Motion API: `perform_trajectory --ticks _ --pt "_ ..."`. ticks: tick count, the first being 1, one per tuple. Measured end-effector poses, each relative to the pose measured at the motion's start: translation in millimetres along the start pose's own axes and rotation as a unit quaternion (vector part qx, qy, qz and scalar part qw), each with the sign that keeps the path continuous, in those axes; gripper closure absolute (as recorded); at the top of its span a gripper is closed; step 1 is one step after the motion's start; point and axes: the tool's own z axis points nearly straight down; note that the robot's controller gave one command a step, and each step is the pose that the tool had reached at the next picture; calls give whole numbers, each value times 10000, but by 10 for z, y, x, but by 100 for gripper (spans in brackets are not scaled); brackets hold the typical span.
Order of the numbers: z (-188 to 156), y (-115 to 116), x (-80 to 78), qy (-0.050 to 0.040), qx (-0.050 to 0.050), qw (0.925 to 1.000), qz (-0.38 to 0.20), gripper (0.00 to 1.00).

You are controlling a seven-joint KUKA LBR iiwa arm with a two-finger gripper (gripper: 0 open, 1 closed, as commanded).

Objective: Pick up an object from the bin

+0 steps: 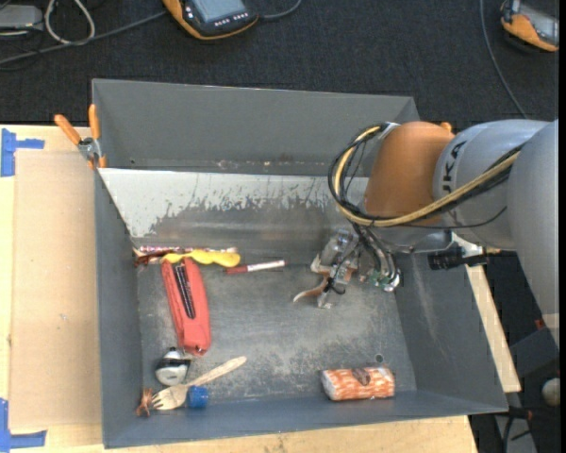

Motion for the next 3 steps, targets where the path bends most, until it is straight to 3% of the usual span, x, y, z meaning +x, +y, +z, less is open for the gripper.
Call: perform_trajectory --ticks 3 --pt "0 -1 0 0 2 10000 -6 100"
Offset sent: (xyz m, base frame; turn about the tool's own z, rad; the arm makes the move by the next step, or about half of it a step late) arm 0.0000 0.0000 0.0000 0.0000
